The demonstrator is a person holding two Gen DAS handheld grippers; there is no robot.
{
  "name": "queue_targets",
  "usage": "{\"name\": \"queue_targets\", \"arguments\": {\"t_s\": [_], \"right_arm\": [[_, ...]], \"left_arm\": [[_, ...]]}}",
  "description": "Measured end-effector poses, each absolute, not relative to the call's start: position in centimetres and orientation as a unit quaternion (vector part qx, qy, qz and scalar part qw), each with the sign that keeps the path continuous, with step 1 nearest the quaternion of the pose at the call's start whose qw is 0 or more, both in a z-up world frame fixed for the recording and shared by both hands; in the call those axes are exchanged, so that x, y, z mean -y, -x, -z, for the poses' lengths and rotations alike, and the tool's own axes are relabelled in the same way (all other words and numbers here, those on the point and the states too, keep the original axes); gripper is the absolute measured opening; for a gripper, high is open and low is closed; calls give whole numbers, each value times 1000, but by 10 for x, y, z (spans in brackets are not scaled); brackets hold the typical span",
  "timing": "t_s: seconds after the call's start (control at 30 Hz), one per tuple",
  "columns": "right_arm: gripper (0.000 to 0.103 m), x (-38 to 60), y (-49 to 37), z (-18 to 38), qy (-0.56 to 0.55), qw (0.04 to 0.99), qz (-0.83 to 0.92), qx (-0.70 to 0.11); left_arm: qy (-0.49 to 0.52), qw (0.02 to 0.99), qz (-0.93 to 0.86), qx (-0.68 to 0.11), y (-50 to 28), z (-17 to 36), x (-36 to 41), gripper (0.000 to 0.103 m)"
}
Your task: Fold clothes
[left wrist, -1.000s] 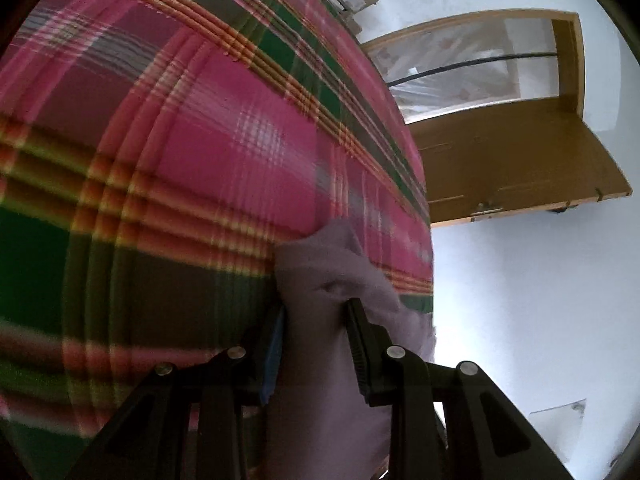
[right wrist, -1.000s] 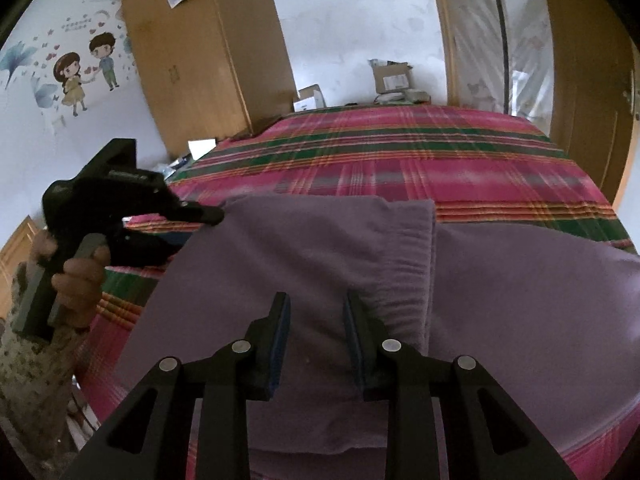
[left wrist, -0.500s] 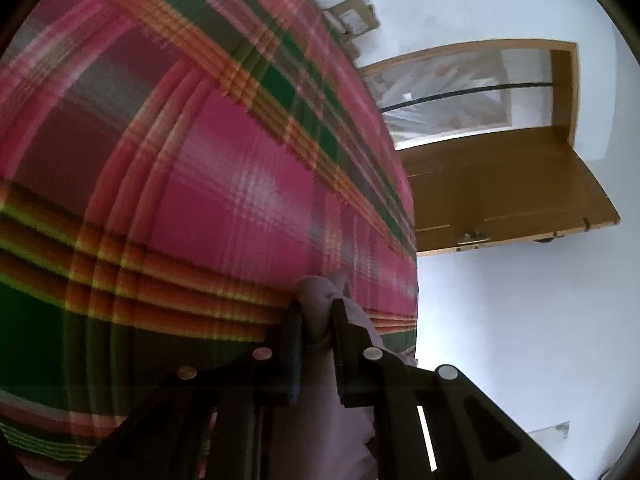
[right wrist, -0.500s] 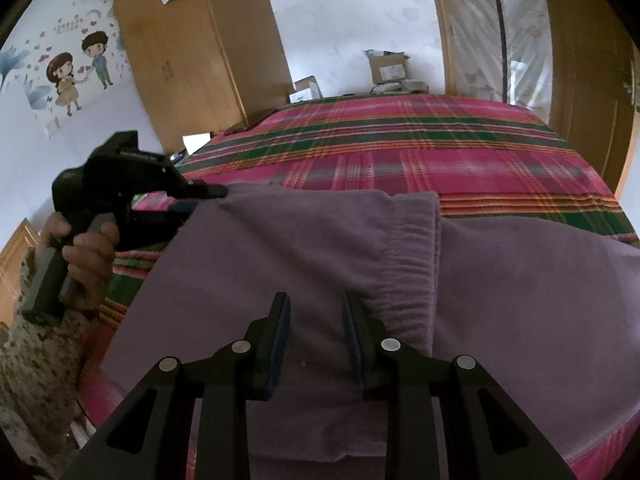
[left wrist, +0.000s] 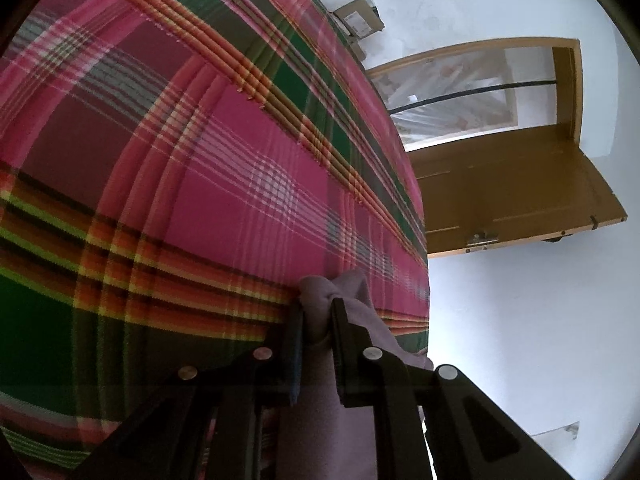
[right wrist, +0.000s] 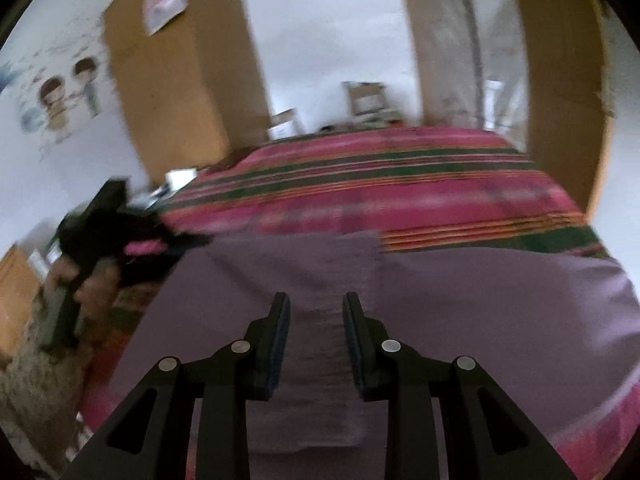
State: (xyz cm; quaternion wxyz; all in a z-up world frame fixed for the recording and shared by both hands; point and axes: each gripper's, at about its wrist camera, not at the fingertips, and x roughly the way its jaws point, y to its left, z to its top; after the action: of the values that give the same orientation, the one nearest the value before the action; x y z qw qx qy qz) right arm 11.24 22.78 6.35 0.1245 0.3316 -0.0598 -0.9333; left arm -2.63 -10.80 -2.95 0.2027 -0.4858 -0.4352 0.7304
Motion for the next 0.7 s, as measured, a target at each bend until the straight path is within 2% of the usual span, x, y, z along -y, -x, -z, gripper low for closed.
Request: {"name": "queue_targets", "arguments": {"t_s": [0.1, 0.17, 0.2, 0.4, 0.47, 0.53, 0.7], "right_arm": [[33, -245, -107, -51, -364, 135, 915, 107], [41, -253, -102, -40, -382, 147, 901, 145], [52, -255, -99, -35, -391, 152, 893, 162], [53, -247, -98, -30, -401, 173, 883, 169], [34, -244, -99, -31, -402, 179, 883, 165], [20, -244, -100, -32, -401, 187, 880, 172], [14, -250, -109, -45, -387, 208, 877, 195]], "left_arm": [[483, 204, -732, 436, 24, 32, 110, 14], [480, 202, -737, 431, 25, 31, 108, 14], [479, 202, -741, 425, 24, 30, 108, 15], [474, 206, -745, 422, 26, 30, 108, 15], [473, 207, -746, 420, 27, 30, 106, 15], [472, 209, -746, 421, 28, 30, 106, 15], [470, 214, -745, 422, 29, 30, 105, 15]]}}
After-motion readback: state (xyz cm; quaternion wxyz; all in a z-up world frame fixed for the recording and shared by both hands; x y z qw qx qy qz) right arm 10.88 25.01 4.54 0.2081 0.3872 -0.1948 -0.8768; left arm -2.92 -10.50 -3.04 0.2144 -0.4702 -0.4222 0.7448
